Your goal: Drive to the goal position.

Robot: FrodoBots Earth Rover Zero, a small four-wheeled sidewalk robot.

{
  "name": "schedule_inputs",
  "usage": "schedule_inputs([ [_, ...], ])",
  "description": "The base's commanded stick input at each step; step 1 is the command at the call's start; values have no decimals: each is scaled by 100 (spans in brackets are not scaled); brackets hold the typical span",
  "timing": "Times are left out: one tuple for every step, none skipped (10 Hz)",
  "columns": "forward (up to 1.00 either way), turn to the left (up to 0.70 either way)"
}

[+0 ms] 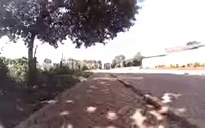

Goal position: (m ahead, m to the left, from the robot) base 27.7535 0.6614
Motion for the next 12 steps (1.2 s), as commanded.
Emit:
schedule_inputs([
  [100, 0],
  [100, 0],
  [100, 0],
  [100, 0],
  [100, 0],
  [100, 0],
  [100, -8],
  [100, -17],
  [100, -33],
  [100, 0],
  [100, 0],
  [100, 0],
])
